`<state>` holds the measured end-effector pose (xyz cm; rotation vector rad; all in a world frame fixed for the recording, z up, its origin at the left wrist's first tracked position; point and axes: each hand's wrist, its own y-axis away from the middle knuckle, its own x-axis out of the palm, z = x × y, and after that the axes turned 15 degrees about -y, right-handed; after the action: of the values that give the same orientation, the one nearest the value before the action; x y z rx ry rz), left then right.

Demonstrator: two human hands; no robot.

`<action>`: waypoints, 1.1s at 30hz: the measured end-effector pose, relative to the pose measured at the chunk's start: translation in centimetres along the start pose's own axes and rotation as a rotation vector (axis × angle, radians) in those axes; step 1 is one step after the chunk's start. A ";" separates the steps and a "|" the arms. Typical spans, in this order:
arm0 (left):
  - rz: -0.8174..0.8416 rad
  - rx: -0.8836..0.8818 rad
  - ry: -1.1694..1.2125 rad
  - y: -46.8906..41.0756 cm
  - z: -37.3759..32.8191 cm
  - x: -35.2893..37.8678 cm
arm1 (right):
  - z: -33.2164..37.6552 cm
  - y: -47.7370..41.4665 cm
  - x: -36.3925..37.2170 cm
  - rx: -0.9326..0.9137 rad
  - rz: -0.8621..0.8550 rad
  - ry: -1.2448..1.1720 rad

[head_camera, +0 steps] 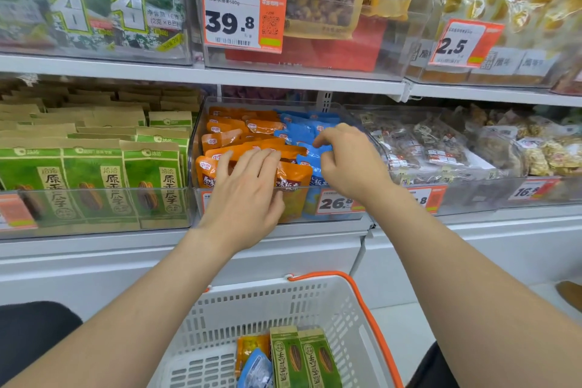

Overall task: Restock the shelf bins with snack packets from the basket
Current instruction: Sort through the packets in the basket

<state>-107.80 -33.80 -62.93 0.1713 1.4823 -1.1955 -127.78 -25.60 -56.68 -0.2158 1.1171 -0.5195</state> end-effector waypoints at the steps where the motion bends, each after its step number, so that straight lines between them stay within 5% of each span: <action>1: -0.032 0.002 0.013 0.2 0.0 0.0 | 0.0 0.2 0.1 0.003 0.042 0.016; 7: -0.313 -0.072 0.095 1.8 -1.2 -0.8 | 1.1 1.6 -0.2 -0.086 -0.213 -0.023; 11: -0.297 0.093 0.097 3.6 -1.9 0.4 | 3.3 3.9 0.9 -0.058 0.018 0.051; 23: 0.686 0.409 -0.049 13.3 -6.2 6.3 | 3.0 14.6 9.4 0.001 1.031 0.385; 33: 1.353 0.200 0.132 24.7 -6.8 16.3 | 2.9 18.8 14.2 -0.080 1.193 0.451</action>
<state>-100.71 -25.33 -91.18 1.1857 0.9551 -0.1960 -114.98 -16.81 -74.64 0.5202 1.4760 0.5730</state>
